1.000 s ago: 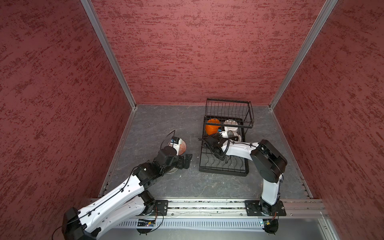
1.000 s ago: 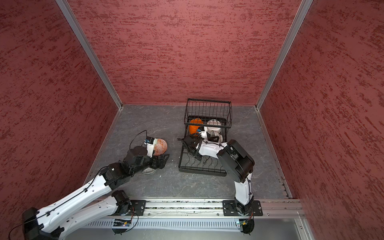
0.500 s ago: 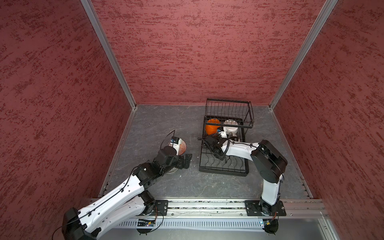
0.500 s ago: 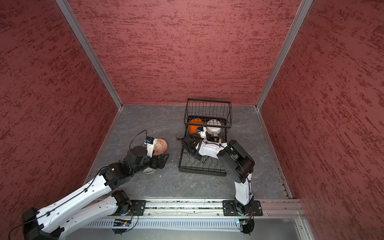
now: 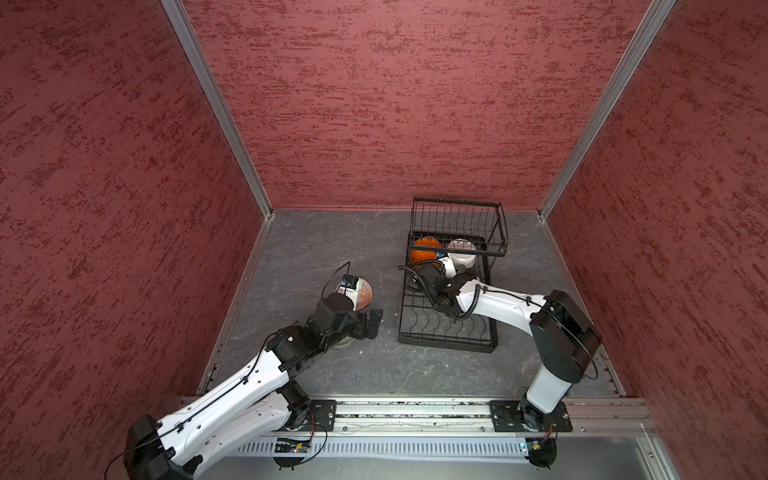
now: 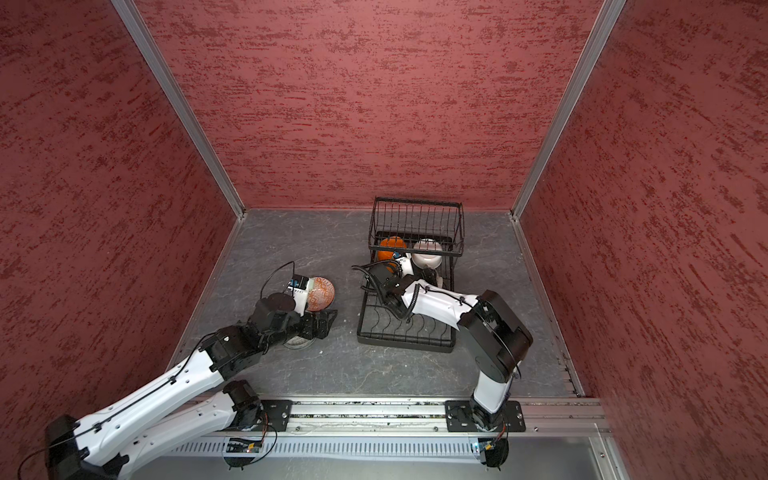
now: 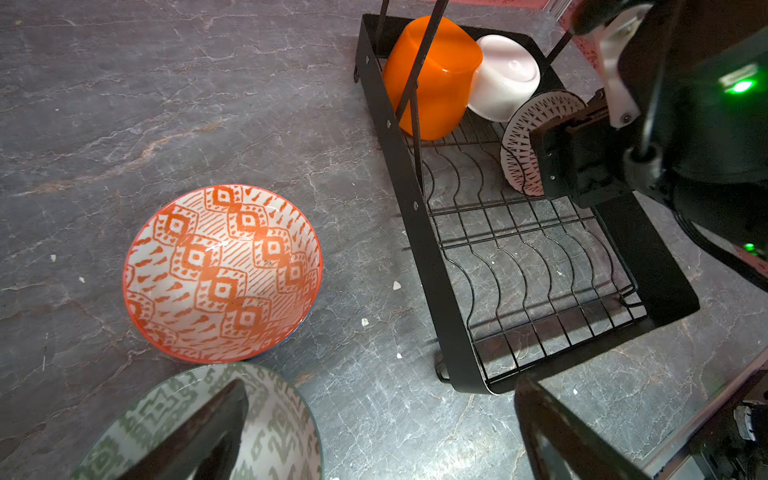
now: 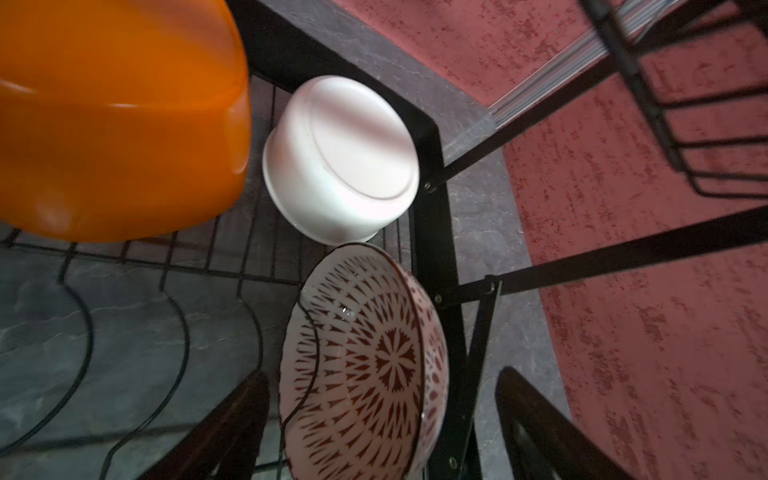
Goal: Load the bowls into the dish rack
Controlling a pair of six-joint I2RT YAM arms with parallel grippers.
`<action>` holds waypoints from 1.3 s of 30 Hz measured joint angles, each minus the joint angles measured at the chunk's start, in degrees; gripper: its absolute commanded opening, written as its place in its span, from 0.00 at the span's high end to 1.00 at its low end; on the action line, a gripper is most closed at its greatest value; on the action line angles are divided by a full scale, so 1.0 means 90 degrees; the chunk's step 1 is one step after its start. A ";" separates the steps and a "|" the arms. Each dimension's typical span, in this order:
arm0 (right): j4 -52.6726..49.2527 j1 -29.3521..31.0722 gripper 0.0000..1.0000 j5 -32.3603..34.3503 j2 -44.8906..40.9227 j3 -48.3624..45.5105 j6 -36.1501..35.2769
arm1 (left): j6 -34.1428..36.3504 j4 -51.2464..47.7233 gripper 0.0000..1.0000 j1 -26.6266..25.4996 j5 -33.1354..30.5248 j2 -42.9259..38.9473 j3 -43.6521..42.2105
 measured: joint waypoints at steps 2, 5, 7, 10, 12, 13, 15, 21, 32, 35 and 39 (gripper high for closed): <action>0.0095 0.0000 0.11 -0.0403 -0.0206 -0.0131 -0.0134 | 0.0000 -0.0005 0.00 0.0000 0.0000 0.0002 0.0000; 0.0211 0.0000 0.10 -0.0979 -0.0478 -0.0311 -0.0255 | 0.0000 -0.0019 0.00 0.0000 0.0002 0.0019 0.0000; 0.0282 0.0000 0.10 -0.1316 -0.0653 -0.0442 -0.0299 | 0.0000 -0.0032 0.00 0.0000 0.0002 0.0058 0.0002; 0.0321 -0.0002 0.09 -0.1744 -0.0923 -0.0631 -0.0340 | 0.0000 -0.0061 0.00 0.0000 0.0010 0.0170 0.0007; 0.0321 0.0000 0.09 -0.2004 -0.1090 -0.0741 -0.0364 | -0.0002 -0.0114 0.00 0.0000 0.0019 0.0245 0.0032; 0.0306 -0.0002 0.09 -0.2110 -0.1166 -0.0784 -0.0389 | -0.0002 -0.0143 0.00 0.0000 0.0019 0.0287 0.0049; 0.0284 -0.0002 0.09 -0.2295 -0.1294 -0.0865 -0.0418 | -0.0002 -0.0177 0.00 0.0000 0.0019 0.0367 0.0087; 0.0262 -0.0002 0.08 -0.2781 -0.1637 -0.1076 -0.0452 | -0.0010 -0.0177 0.00 -0.0027 0.0022 0.0702 0.0289; 0.0223 -0.0002 0.07 -0.2693 -0.1647 -0.1088 -0.0396 | -0.0005 -0.0112 0.00 -0.0226 0.0044 0.1569 0.0741; 0.0231 -0.0027 0.06 -0.2548 -0.1661 -0.1141 -0.0335 | -0.0002 -0.0058 0.00 -0.0236 0.0051 0.1700 0.0804; 0.0221 -0.0049 0.05 -0.2504 -0.1787 -0.1258 -0.0308 | -0.0002 0.0015 0.00 -0.0248 0.0097 0.1897 0.0877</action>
